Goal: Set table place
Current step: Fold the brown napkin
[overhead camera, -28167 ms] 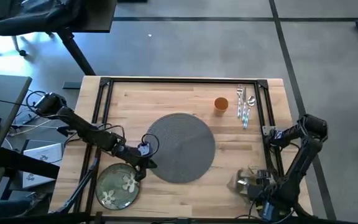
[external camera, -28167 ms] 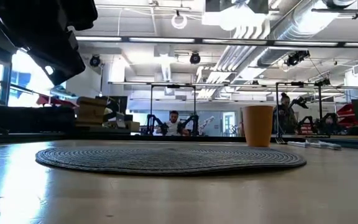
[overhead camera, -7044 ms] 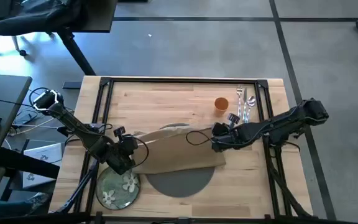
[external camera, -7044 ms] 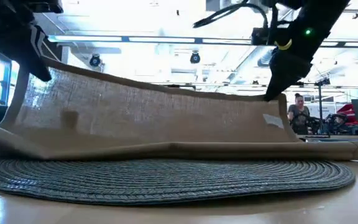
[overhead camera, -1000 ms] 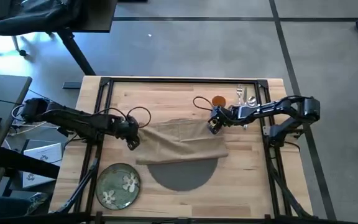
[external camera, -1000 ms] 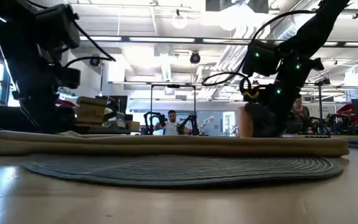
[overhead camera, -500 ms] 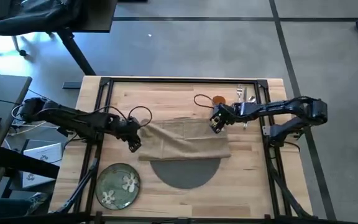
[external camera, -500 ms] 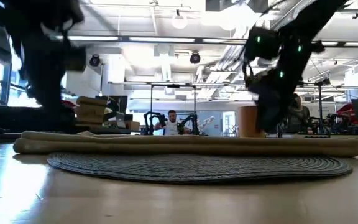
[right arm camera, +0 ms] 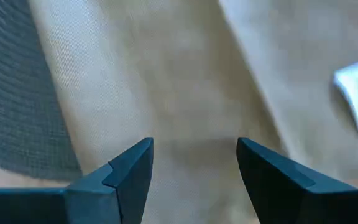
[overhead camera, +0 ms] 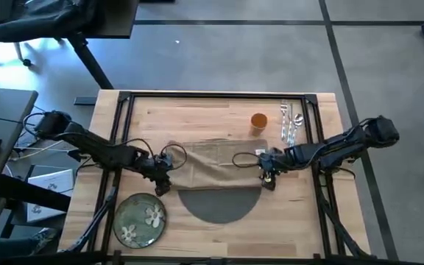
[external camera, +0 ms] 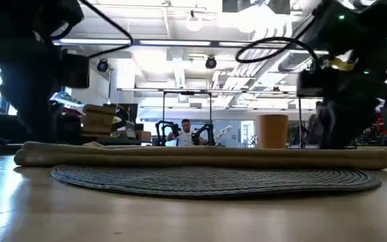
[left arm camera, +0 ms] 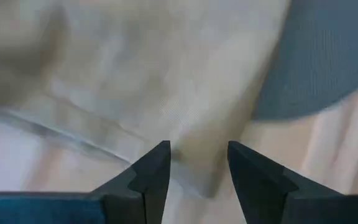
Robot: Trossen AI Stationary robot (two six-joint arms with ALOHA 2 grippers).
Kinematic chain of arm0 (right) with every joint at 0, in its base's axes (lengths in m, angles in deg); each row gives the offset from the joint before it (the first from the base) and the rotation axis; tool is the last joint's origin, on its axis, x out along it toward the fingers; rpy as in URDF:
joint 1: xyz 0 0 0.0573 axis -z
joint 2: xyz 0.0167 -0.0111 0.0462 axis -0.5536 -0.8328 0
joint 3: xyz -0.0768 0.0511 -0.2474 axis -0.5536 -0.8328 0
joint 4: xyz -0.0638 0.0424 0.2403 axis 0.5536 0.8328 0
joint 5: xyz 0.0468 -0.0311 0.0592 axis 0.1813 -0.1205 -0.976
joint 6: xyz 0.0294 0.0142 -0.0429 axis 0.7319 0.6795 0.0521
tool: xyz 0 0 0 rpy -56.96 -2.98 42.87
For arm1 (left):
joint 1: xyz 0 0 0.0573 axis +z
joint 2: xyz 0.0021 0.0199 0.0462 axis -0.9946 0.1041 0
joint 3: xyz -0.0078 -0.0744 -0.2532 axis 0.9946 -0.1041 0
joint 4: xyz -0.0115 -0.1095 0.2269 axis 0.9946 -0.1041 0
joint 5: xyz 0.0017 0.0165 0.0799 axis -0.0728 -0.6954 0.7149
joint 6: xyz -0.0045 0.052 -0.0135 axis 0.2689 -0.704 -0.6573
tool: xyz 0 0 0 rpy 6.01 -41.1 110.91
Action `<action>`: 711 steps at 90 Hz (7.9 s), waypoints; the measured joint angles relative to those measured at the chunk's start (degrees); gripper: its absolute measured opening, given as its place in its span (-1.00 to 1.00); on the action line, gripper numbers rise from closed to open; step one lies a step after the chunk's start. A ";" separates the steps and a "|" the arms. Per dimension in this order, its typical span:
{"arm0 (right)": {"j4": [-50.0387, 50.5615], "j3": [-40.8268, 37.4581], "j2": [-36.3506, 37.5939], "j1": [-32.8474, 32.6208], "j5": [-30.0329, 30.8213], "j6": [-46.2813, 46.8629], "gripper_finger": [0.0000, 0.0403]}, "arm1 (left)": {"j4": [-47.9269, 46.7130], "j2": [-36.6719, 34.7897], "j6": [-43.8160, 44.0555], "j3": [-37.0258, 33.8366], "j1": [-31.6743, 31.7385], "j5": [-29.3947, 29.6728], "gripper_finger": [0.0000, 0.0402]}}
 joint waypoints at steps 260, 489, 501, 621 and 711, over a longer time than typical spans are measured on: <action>15.81 4.87 -1.99 8.34 2.97 -11.80 0.05 | -10.91 12.81 -20.01 8.93 21.24 14.56 -0.41; 14.50 9.77 -1.83 -25.48 13.43 4.64 0.06 | -11.57 24.02 -13.11 19.47 -14.06 16.36 -0.02; 14.24 9.79 -3.52 -25.40 11.87 2.66 0.06 | -11.02 25.04 -11.20 19.50 -13.36 16.92 -0.03; 23.64 18.27 -8.99 -30.91 2.36 10.81 -1.00 | -17.53 22.85 -8.13 26.79 -16.89 3.93 -1.00; 35.59 20.07 -4.44 -22.20 7.51 15.05 -1.00 | -36.06 13.64 -9.73 28.81 -11.26 14.14 -1.00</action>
